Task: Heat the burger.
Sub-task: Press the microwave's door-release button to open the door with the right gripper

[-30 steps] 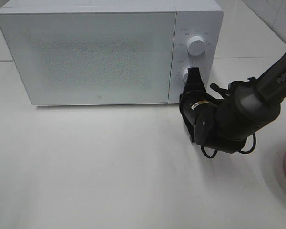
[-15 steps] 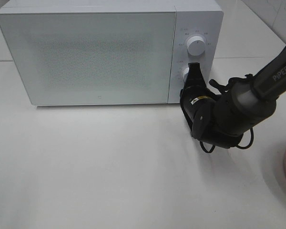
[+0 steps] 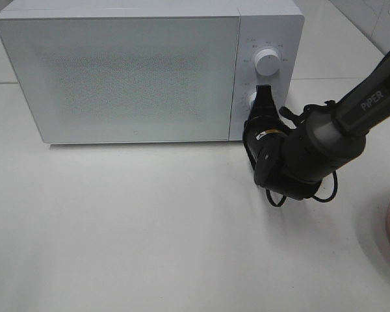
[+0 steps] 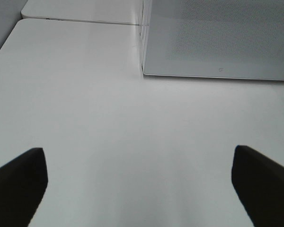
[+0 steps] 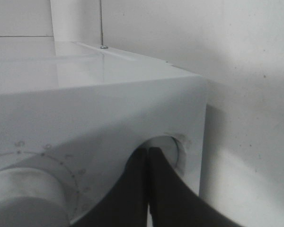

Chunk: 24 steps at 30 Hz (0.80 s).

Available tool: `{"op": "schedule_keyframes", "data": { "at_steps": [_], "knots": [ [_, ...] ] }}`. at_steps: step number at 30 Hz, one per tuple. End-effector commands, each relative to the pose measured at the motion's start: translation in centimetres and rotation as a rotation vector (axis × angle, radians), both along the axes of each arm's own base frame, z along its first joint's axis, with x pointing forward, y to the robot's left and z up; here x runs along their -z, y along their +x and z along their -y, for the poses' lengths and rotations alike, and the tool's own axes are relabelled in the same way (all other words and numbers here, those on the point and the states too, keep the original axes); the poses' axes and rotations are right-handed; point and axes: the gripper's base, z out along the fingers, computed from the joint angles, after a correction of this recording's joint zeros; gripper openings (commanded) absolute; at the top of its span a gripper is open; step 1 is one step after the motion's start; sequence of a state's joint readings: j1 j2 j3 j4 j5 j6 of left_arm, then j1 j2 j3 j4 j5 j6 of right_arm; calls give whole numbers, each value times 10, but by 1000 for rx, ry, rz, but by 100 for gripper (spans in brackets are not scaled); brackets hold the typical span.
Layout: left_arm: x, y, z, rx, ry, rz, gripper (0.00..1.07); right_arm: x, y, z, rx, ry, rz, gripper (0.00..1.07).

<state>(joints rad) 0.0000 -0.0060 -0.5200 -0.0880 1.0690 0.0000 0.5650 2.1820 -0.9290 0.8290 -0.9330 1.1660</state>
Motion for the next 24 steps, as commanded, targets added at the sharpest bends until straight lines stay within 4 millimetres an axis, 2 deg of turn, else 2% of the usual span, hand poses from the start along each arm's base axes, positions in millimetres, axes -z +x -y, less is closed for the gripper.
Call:
{"op": "schedule_keyframes", "data": {
  "at_steps": [1,6,24],
  "knots": [
    [1,-2,0,0,-2,12,98,-30,24,-3,0,-38,245,0],
    [1,-2,0,0,-2,12,98,-23,35,-9,9,-20,264,0],
    [1,-2,0,0,-2,12,98,-29,33,-11,-27,-30,253,0]
  ]
}}
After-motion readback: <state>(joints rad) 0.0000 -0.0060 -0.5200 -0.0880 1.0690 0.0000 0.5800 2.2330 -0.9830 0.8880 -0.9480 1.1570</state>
